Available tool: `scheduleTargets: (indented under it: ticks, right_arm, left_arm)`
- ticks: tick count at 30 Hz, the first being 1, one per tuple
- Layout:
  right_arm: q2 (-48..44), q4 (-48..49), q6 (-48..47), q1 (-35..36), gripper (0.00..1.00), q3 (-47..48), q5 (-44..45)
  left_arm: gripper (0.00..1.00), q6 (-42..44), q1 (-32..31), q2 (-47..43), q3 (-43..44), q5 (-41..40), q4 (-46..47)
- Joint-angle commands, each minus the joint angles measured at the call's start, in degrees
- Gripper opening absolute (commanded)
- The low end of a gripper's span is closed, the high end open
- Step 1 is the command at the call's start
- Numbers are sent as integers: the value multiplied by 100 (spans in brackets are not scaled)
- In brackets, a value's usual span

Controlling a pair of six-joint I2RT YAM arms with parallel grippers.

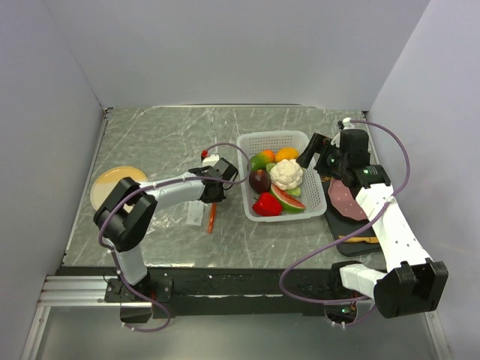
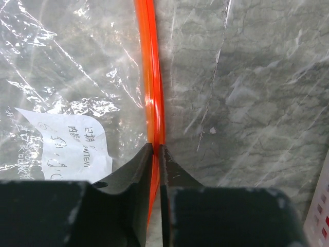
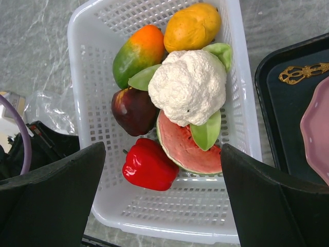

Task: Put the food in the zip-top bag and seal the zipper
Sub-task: Pick up the zipper food storage bag at the center of the board.

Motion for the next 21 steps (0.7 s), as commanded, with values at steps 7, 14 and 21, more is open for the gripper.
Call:
scheduleTargets:
  ticks: [7,14,21]
  right_arm:
    - [-98,110,62,0,100,119,-46]
    - [-63,163,98,9,100,75,-108]
    - [-46,251,177,9,100,-22,-213]
  left_arm:
    - [1,-142,-30,-292,-17,-282,-44]
    - [1,-90,-38,-722,-70,-177,-62]
    - [3,130,-30,-1109,-272,130,26]
